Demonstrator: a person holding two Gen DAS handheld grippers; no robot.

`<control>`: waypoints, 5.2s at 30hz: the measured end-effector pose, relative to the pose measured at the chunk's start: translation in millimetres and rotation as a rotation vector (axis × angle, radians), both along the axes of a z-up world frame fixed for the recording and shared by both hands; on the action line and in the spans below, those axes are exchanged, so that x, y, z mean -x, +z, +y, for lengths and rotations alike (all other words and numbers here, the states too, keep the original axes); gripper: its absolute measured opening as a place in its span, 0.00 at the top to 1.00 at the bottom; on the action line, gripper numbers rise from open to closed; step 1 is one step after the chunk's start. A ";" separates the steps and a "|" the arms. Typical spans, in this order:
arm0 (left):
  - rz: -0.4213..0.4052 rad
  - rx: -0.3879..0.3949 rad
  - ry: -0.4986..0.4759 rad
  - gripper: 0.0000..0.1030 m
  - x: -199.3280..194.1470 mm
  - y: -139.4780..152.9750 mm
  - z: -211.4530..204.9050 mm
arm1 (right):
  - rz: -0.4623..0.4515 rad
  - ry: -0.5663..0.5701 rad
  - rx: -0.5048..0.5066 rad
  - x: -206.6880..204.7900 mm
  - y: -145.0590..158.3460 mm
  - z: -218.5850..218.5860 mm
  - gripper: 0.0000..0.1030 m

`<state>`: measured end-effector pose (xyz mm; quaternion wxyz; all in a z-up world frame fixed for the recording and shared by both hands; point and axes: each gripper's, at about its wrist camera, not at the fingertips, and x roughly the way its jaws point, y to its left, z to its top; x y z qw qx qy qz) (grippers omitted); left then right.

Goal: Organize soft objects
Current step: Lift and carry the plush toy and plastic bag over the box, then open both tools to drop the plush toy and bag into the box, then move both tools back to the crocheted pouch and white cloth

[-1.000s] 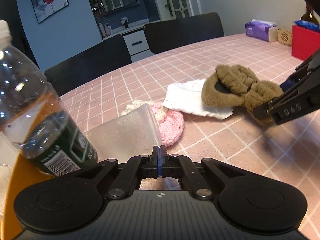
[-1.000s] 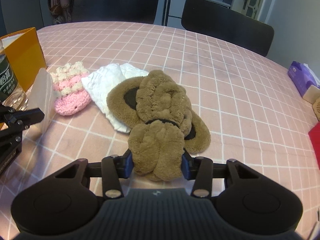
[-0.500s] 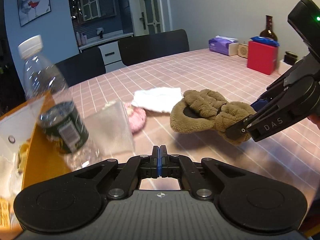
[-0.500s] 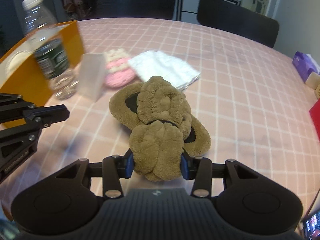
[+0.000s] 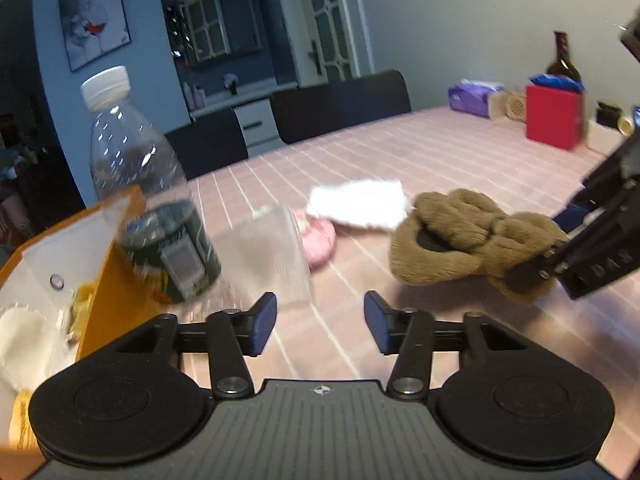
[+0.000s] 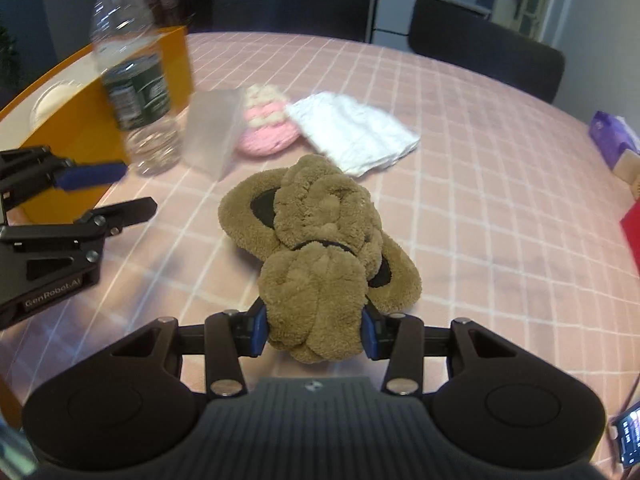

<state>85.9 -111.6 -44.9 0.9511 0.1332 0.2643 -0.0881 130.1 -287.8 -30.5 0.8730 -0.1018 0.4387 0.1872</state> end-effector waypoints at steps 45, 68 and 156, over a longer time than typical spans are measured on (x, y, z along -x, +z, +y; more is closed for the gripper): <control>-0.108 0.054 -0.083 0.96 35.0 19.1 -6.4 | -0.047 0.000 0.000 -29.2 -23.1 -15.8 0.50; -0.365 0.289 -0.005 0.96 130.4 110.8 106.2 | -0.245 0.284 -0.153 78.1 105.8 64.8 0.62; -0.040 0.009 -0.316 0.38 30.0 87.7 56.4 | -0.271 0.260 0.034 30.8 73.0 107.6 0.42</control>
